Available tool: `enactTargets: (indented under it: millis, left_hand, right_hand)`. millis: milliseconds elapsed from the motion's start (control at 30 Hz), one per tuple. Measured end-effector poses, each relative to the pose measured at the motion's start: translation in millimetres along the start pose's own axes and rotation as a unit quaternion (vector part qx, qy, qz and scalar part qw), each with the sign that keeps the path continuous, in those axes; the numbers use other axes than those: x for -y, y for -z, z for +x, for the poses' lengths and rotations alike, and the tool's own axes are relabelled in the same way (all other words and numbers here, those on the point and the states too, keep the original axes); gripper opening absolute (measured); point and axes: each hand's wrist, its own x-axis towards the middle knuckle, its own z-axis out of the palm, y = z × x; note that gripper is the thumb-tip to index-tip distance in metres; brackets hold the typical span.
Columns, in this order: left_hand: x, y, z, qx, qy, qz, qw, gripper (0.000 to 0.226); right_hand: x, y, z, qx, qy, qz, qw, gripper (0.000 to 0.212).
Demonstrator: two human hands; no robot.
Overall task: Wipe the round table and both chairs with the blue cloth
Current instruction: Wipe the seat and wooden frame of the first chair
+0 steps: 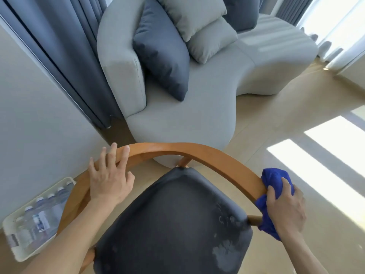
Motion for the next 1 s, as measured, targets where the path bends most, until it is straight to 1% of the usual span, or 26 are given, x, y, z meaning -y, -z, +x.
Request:
enactTargets:
  millis: [133,233,333,433,500,567,633,700,767,867,933,1000]
  left_hand:
    - [-6,3,7,0.019,0.011,0.002,1.000,0.073]
    - [-13,-1,18,0.016,-0.014,0.006,1.000,0.069]
    - [-17,-7,26,-0.001,-0.048,0.012,0.999,0.071]
    - [-16,-13,28,-0.033,-0.072,0.012,0.997,0.078]
    - [-17,-15,28,-0.054,-0.072,0.006,0.996,0.079]
    - [-18,-15,28,-0.072,-0.066,0.000,0.995,0.078]
    - [-18,-15,27,-0.080,-0.070,-0.002,0.994,0.078]
    - [-18,-14,28,-0.084,-0.065,-0.003,0.994,0.077]
    - [-19,-12,28,-0.082,-0.063,-0.001,0.995,0.076]
    - [-20,-9,27,-0.058,-0.068,0.009,0.996,0.077]
    - [-19,-8,26,-0.028,-0.061,0.027,0.997,0.077]
    - [-19,-7,27,-0.010,-0.057,0.036,0.998,0.077]
  right_hand:
    - [16,-11,-10,-0.047,-0.002,-0.003,0.999,0.038]
    - [36,-23,-11,-0.068,-0.005,-0.009,0.998,0.038]
    - [75,-35,-8,-0.078,0.013,-0.006,0.997,0.042]
    - [137,-52,-4,-0.066,0.065,-0.011,0.996,0.046]
    - [183,-66,-11,-0.053,0.136,-0.015,0.989,0.049]
    - [218,-80,-24,-0.030,0.226,-0.017,0.974,0.049]
    - [229,-87,-32,-0.017,0.269,-0.019,0.963,0.048]
    - [218,-86,-29,-0.026,0.279,-0.025,0.960,0.048]
    - [192,-78,-20,-0.040,0.245,-0.019,0.968,0.048]
    - [130,-58,-8,-0.036,0.131,-0.027,0.990,0.048]
    - [81,-42,-12,-0.037,0.070,-0.039,0.996,0.047]
    - [37,-27,-25,-0.059,0.001,-0.031,0.998,0.047]
